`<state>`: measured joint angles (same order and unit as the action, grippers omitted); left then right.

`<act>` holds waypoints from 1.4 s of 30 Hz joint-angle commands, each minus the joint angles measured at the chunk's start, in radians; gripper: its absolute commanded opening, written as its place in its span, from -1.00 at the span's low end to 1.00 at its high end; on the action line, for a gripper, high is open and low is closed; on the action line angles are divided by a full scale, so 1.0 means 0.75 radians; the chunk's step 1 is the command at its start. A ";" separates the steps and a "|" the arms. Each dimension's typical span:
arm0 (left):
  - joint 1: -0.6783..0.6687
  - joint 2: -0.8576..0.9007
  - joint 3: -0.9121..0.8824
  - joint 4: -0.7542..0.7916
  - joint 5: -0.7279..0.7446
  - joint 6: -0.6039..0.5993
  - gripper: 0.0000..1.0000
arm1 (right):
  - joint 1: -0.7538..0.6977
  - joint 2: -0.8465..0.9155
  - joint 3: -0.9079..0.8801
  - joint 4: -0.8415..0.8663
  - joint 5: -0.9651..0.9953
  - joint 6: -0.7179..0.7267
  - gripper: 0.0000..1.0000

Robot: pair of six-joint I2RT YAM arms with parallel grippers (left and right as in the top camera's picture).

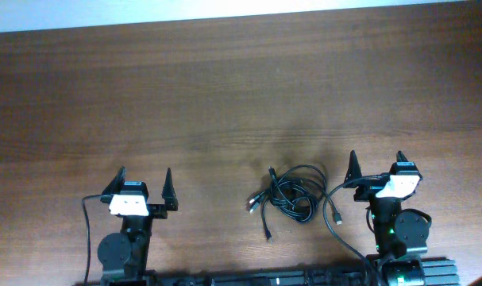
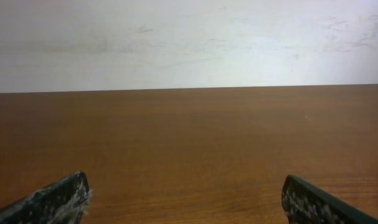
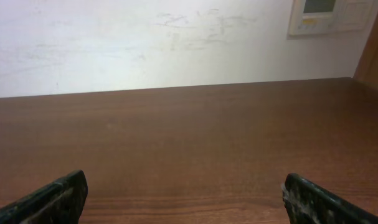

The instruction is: Untangle cables

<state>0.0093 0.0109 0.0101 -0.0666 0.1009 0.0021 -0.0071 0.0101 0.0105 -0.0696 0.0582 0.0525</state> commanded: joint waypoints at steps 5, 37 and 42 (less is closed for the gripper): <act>0.009 -0.006 -0.002 -0.009 0.000 -0.013 0.98 | -0.008 -0.009 -0.006 -0.012 -0.003 0.007 0.97; 0.009 -0.006 0.039 -0.069 0.001 -0.049 0.98 | -0.008 -0.009 -0.006 -0.012 -0.003 0.007 0.98; 0.009 -0.006 0.095 -0.151 0.001 -0.049 0.98 | -0.008 -0.009 -0.006 -0.012 -0.003 0.007 0.97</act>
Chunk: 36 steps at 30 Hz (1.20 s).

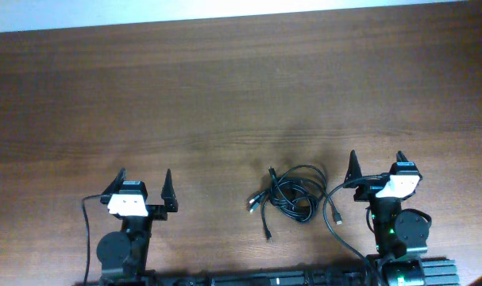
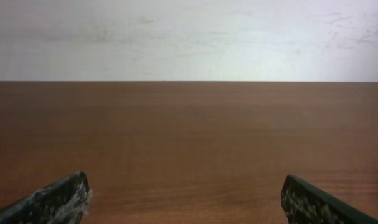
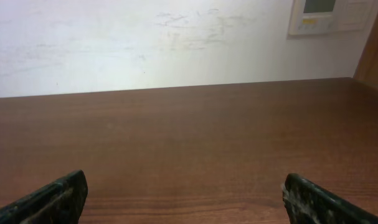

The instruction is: Untangle cables

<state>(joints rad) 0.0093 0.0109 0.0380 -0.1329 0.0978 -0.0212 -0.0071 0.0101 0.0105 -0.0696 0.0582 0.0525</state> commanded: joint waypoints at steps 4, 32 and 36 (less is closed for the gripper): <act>0.009 0.001 0.115 -0.120 0.005 -0.018 0.98 | -0.008 -0.009 -0.006 -0.012 -0.003 0.006 0.97; 0.009 0.525 0.453 -0.275 0.055 -0.017 0.98 | -0.008 -0.009 -0.006 -0.012 -0.003 0.007 0.97; 0.009 0.661 0.574 -0.363 0.060 -0.017 0.98 | -0.008 -0.009 -0.006 -0.012 -0.003 0.007 0.97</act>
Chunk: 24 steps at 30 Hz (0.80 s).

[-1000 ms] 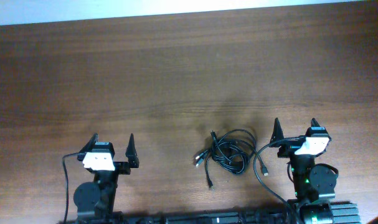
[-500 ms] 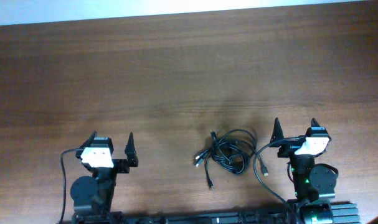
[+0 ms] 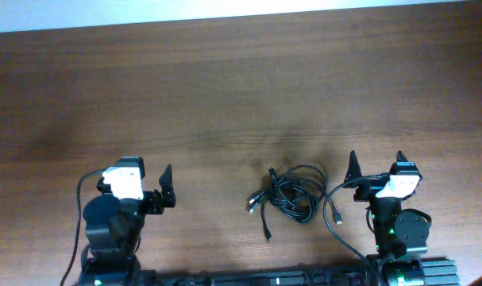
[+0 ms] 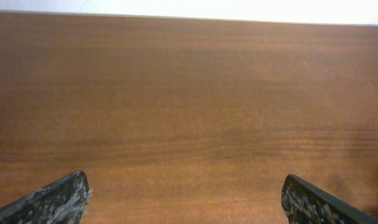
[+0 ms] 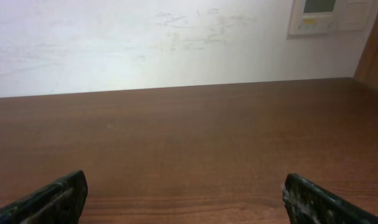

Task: Untangle cables
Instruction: 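Raise the left gripper and move it toward the cable bundle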

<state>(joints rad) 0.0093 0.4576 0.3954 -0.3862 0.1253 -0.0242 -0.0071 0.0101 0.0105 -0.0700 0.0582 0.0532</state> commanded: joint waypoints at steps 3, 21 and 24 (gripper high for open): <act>0.009 0.157 0.188 -0.098 0.023 -0.013 0.98 | -0.008 -0.009 -0.006 -0.012 -0.003 0.006 0.97; 0.005 0.573 0.549 -0.402 0.120 -0.013 0.98 | -0.008 -0.009 -0.006 -0.012 -0.003 0.006 0.97; 0.005 0.574 0.550 -0.407 0.121 -0.013 0.98 | -0.008 -0.009 -0.006 -0.012 -0.003 0.006 0.97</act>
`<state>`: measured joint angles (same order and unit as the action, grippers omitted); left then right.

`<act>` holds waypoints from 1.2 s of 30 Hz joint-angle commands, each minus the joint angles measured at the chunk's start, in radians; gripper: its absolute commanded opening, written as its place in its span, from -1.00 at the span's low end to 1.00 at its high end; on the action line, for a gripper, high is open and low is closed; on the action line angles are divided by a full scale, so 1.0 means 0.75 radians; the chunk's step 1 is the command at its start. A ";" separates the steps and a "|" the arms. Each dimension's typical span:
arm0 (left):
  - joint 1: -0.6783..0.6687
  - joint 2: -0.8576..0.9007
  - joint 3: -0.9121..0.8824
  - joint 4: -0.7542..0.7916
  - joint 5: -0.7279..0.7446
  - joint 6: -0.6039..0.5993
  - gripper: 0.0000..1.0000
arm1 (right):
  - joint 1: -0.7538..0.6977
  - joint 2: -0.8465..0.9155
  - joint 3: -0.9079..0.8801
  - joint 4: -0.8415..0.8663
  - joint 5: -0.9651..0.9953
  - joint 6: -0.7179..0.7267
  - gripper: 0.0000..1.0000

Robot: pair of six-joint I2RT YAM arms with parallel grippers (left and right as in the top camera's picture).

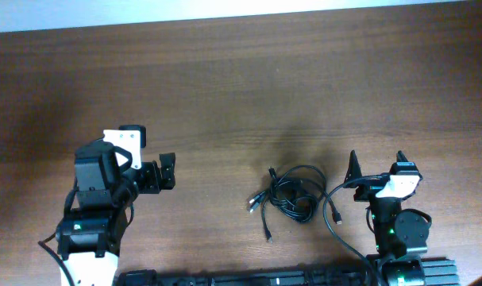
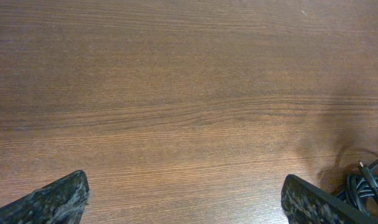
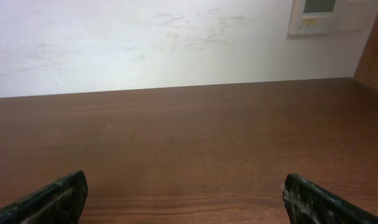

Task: Untangle cables
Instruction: 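Raise the left gripper and move it toward the cable bundle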

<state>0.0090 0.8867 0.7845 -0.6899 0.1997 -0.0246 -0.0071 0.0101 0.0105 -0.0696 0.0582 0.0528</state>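
Observation:
A tangle of black cables (image 1: 288,197) lies on the brown wooden table (image 1: 241,87), near the front edge and right of centre. A loose plug end (image 1: 267,233) points toward the front. My left gripper (image 1: 155,176) is raised to the left of the tangle, open and empty. Its wrist view looks down on the tabletop between the fingers (image 2: 58,198), with a bit of the cables (image 2: 368,185) at the lower right corner. My right gripper (image 1: 375,163) sits open just right of the tangle. In its wrist view my right gripper (image 3: 184,199) faces the far wall, and the cables are out of sight.
One black cable strand (image 1: 333,210) curves down beside the right arm's base (image 1: 399,230). A white wall and a wall panel (image 3: 329,15) stand beyond the table's far edge. A black rail (image 1: 304,278) runs along the front edge.
My left arm has risen and moved forward, its camera now tilted further down so the wall is gone and cables show at its lower right. The right arm and the tangle are unchanged.
Both grippers first rested open at the front edge, facing the far wall, with the tangle between them. The left wrist view then tilted down step by step as the left arm lifted off its rest. The right arm stayed still and the cables untouched.

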 commanded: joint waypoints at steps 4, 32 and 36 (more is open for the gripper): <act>-0.063 0.002 0.032 0.000 0.005 0.004 0.98 | -0.008 -0.009 -0.006 -0.012 -0.003 0.006 0.97; -0.309 0.166 0.137 0.164 -0.026 0.095 0.98 | -0.008 -0.009 -0.006 -0.012 -0.003 0.006 0.97; -0.309 0.167 0.137 0.268 -0.027 0.095 0.98 | -0.008 -0.009 -0.006 -0.012 -0.003 0.006 0.97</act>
<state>-0.2180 1.0061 0.8642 -0.5217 0.1650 0.0303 -0.0071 0.0101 0.0105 -0.0696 0.0582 0.0528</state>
